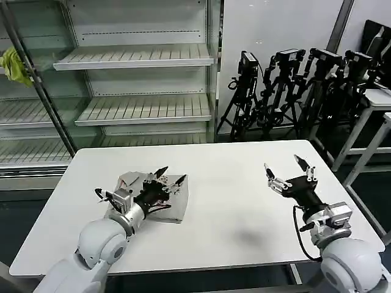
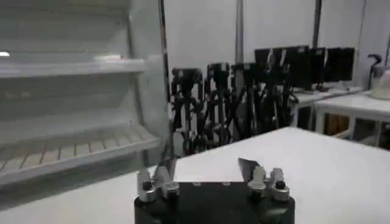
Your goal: Fold and organize the clothes.
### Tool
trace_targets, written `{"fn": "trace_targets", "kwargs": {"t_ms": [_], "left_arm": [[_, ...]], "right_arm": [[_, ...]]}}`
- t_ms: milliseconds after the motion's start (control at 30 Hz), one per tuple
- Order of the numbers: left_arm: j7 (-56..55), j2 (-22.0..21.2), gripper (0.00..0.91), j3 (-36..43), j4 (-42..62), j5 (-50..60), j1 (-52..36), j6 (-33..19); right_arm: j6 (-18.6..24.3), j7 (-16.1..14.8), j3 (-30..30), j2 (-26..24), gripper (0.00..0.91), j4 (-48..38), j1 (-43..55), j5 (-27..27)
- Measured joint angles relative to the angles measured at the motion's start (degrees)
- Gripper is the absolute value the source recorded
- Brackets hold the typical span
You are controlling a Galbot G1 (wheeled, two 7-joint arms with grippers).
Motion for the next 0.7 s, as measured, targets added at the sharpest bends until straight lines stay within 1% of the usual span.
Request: {"fn": "trace_targets", "kwargs": {"t_ms": [200,333,500,700], "left_arm": [[0.3,2.1,0.907,-4.3,-2.3,3.2,2.1,-0.7],[0.2,3.4,0.907,-9.5,-3.9,5.2,5.2,-0.7],[0.2,3.6,0.907,-16.9,-5.9,7.2,10.8,-0.9],[0.2,2.7,0.907,-24.8,-8.4,8.8,18.0,-1.4]], "right_arm": [[-0.6,1.2,-7.1,2.2,0.907,-3.1,3.9,1.6],[-1.8,2.7,-12.7,4.5,0.907,-4.4,7.2,3.9],[-3.8,5.5,-19.2,7.4,0.907,-4.9,9.9,7.7],[-5.8,8.8,-25.1,10.3,0.907,-5.9,10.9,12.1]]}}
